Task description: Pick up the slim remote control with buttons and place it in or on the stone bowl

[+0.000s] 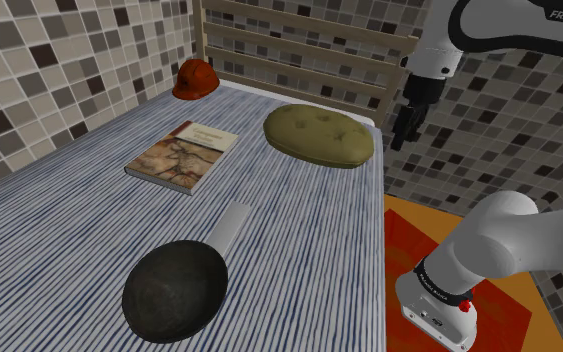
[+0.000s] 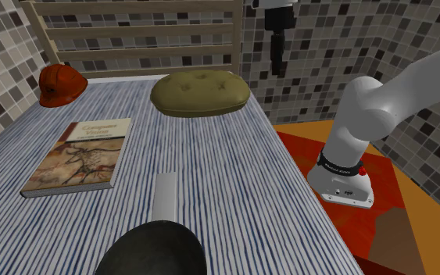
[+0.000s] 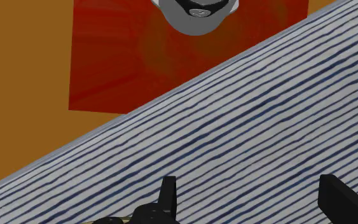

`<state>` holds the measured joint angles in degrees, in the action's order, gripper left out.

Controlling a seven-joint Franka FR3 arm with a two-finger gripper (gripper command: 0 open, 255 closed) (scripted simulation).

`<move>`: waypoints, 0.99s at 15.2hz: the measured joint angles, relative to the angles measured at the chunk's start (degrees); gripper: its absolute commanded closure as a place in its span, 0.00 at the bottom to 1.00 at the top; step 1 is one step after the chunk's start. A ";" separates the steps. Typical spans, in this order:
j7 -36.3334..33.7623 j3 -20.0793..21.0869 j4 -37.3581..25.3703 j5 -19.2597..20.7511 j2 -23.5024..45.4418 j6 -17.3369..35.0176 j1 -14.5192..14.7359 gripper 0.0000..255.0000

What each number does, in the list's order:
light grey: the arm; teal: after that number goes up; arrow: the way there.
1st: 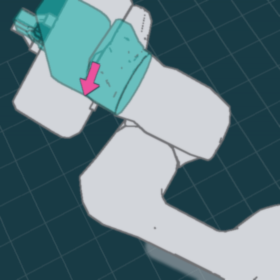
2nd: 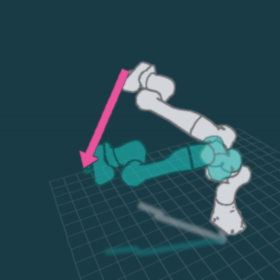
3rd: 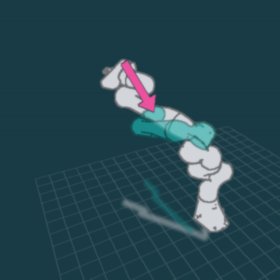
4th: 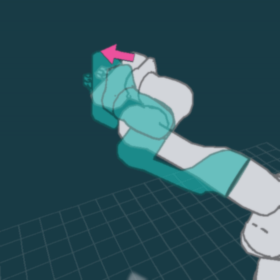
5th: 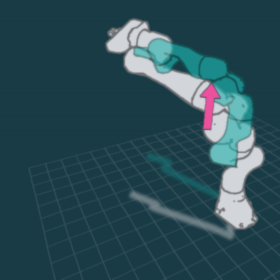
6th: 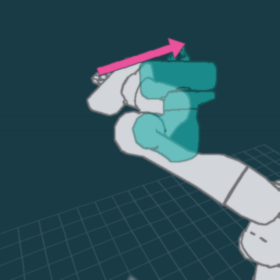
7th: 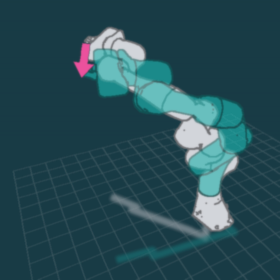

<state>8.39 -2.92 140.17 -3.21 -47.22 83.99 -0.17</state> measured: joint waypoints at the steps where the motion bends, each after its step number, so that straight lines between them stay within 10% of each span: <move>1: 0.00 0.00 0.00 0.00 0.00 0.00 0.00 0.00; 15: -31.19 22.45 6.16 -16.11 1.77 13.87 1.02 0.00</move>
<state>-22.80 19.52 146.33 -19.32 -45.45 97.86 0.85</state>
